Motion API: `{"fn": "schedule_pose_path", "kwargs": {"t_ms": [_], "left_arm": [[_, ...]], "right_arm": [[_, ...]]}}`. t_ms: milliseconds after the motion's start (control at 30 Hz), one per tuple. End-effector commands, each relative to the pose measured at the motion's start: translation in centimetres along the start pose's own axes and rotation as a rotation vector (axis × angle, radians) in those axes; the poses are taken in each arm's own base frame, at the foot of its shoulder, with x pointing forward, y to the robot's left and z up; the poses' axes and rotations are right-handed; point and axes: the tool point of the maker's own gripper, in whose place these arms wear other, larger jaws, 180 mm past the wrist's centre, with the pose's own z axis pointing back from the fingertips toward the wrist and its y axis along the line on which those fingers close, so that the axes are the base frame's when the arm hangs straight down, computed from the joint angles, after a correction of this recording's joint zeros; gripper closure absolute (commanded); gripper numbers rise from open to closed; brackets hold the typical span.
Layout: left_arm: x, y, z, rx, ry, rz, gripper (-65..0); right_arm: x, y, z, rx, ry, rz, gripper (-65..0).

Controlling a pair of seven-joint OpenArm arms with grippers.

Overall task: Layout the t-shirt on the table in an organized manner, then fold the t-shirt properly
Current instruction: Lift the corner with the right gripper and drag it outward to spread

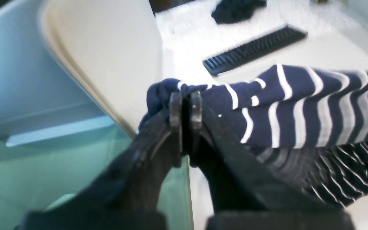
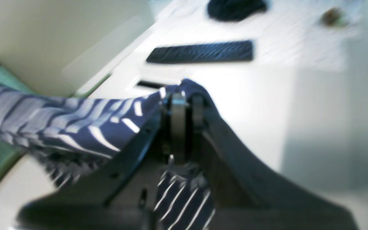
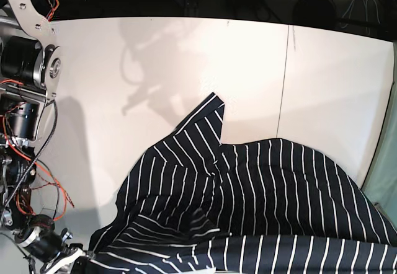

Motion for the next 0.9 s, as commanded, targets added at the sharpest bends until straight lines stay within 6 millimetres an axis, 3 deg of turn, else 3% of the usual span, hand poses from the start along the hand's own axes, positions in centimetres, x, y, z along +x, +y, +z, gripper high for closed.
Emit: {"fn": "schedule_pose_path", "kwargs": {"t_ms": [0,100,200,400,733,867], "left_arm": [[1.2,0.5,0.7,0.010,-0.029,-0.024,0.0],[-1.6,-0.2,0.5,-0.009,0.036,-0.018,0.0],[-3.0,-0.6,0.4,-0.019,0.070,-0.013,0.0],[-3.2,-0.4,0.7,-0.019,0.081,-0.019,0.0],[-1.7,1.2,2.0,0.014,0.031,0.011,0.0],[-2.4,1.1,2.0,0.010,0.046,0.011,0.0]], "right_arm": [[2.4,0.5,0.7,0.019,-0.078,0.028,0.0],[-0.4,0.9,1.9,0.013,-0.050,0.033,0.0],[-2.6,1.2,3.6,0.004,-0.041,0.029,0.0],[-6.0,2.3,7.4,-0.007,-0.036,0.010,0.0],[-11.1,5.1,14.9,-0.047,0.041,0.023,0.0],[-13.7,5.3,18.0,-0.091,0.110,0.014,0.0]]}}
